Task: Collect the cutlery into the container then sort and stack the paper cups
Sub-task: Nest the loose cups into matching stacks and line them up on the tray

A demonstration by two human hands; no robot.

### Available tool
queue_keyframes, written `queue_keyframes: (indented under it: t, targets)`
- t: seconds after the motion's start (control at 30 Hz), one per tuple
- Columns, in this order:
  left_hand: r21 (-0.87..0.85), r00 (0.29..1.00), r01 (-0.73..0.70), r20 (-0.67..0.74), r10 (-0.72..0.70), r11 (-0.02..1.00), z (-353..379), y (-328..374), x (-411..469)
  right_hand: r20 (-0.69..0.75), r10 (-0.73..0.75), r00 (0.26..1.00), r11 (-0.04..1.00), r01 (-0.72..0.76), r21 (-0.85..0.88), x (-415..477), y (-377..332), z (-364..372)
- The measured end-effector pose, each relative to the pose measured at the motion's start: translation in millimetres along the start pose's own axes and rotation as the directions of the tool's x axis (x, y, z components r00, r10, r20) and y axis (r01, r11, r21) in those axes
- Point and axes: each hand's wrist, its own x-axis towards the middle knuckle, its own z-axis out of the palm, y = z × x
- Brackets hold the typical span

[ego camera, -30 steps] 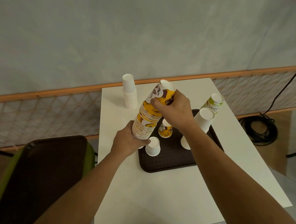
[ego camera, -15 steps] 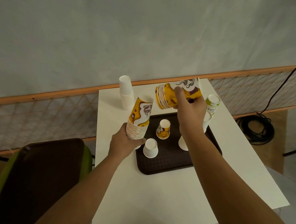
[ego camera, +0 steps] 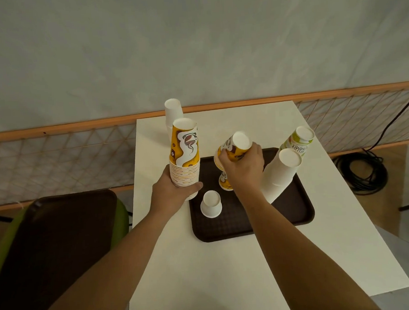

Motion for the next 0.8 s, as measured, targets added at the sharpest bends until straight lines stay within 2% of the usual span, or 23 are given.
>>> queue_keyframes:
  t: [0.13, 0.3, 0.57, 0.8]
  targets:
    - [-0.012, 1.0, 0.008, -0.001, -0.008, 1.0, -2, -5, 4, 0.017, -0.051, 0.999, 0.985, 0.053, -0.166, 4, 29, 16]
    - [-0.001, 1.0, 0.009, 0.002, -0.009, 1.0, -2, -10, 8, 0.038, -0.055, 0.998, 0.959, 0.063, -0.275, 6, 51, 26]
    - [-0.001, 1.0, 0.024, 0.02, -0.024, 1.0, 1, -16, 13, 0.2, 0.147, 0.969, 0.941, -0.074, -0.33, 6, 89, 45]
    - [-0.008, 0.999, 0.031, 0.039, -0.031, 0.999, 5, -18, 14, 0.236, 0.202, 0.95, 0.946, -0.128, -0.297, 5, 102, 56]
